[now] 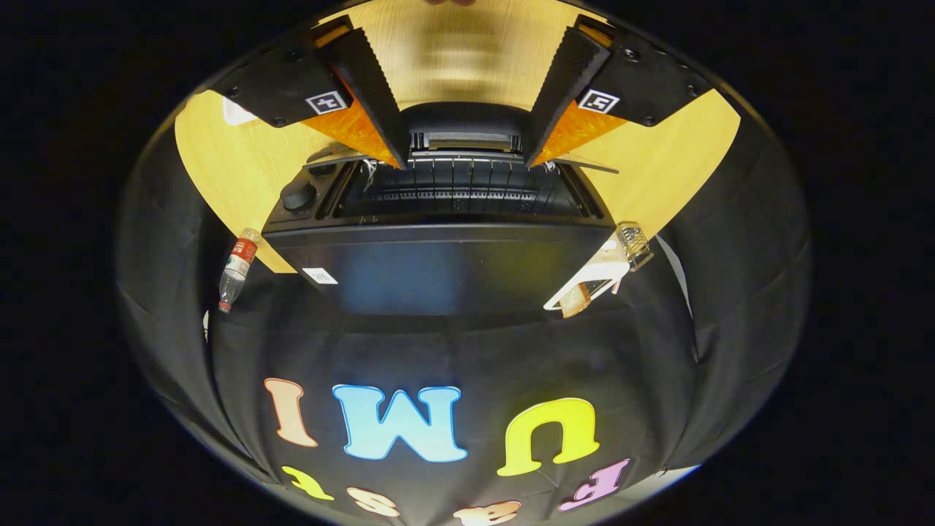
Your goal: Open the toaster oven, put the food inside, and close the toaster oven door.
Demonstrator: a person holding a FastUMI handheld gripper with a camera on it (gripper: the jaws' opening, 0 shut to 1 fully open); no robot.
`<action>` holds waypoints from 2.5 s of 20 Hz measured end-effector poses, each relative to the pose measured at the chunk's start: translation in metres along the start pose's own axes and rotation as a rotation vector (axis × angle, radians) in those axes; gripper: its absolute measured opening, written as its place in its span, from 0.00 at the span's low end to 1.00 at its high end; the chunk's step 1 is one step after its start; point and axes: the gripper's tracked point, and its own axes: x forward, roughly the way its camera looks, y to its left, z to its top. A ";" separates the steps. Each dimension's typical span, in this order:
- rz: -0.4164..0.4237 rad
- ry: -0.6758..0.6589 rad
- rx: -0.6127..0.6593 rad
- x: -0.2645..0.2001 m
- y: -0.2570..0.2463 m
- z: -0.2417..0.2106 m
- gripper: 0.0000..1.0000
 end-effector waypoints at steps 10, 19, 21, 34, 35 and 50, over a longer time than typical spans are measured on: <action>0.007 0.146 0.029 -0.021 0.000 -0.058 0.96; 0.002 0.400 0.089 -0.029 -0.012 -0.141 0.97; 0.008 0.415 0.081 -0.034 -0.015 -0.144 0.97; 0.017 0.428 0.042 -0.108 -0.069 -0.136 0.97; 0.006 0.427 0.043 -0.113 -0.079 -0.133 0.97; -0.138 0.523 0.092 -0.112 -0.285 -0.131 0.97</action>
